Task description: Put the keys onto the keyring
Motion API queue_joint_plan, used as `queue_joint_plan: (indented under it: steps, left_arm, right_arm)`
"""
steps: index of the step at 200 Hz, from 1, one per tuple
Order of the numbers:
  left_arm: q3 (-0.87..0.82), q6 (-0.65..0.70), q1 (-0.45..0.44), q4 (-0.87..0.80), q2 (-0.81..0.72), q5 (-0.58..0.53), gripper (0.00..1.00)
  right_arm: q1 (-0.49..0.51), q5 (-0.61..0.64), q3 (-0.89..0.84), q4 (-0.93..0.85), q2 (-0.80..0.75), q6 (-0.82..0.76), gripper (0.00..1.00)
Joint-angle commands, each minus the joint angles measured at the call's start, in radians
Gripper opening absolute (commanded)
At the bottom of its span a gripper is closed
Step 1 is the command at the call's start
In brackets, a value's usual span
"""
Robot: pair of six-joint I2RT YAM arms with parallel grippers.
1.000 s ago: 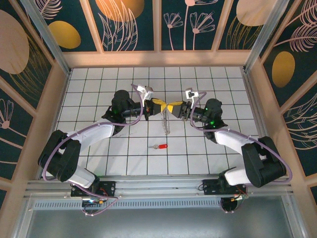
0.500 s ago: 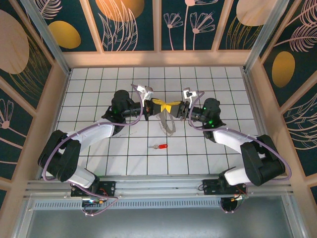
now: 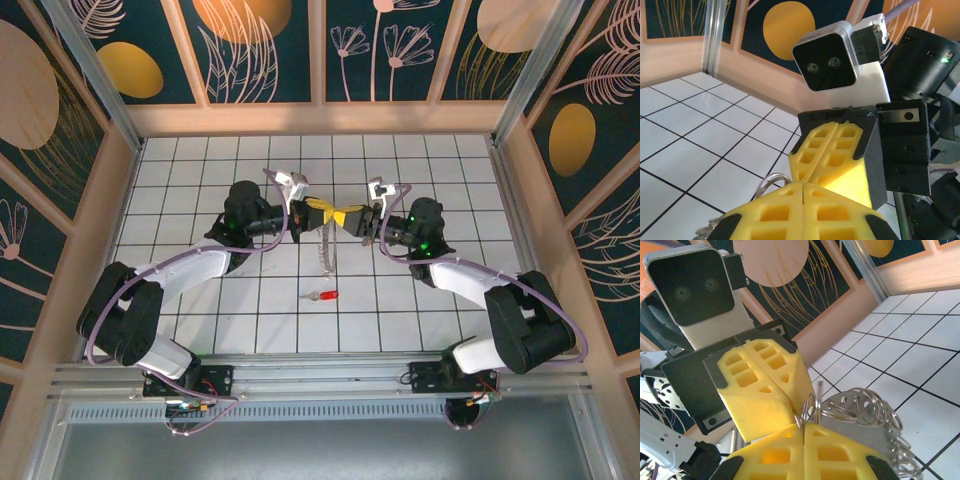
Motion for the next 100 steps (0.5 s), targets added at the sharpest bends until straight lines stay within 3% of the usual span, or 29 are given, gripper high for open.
queue_joint_plan:
  steps: [1,40,67,100]
  left_arm:
    - [0.010,-0.026,-0.009,0.065,-0.029,-0.042,0.01]
    - [-0.053,-0.094,-0.009,0.139,-0.111,-0.183,0.47]
    - [-0.097,-0.121,-0.009,0.149,-0.154,-0.288,0.55]
    - [-0.123,-0.183,-0.009,0.196,-0.132,-0.225,0.53]
  right_arm:
    - [0.007,0.031,0.012,0.043,-0.014,-0.016,0.00]
    - [0.007,0.054,0.004,0.041,-0.034,-0.017,0.00]
    - [0.003,0.066,0.002,0.045,-0.049,-0.013,0.00]
    - [0.005,0.090,-0.006,0.092,-0.064,0.031,0.00]
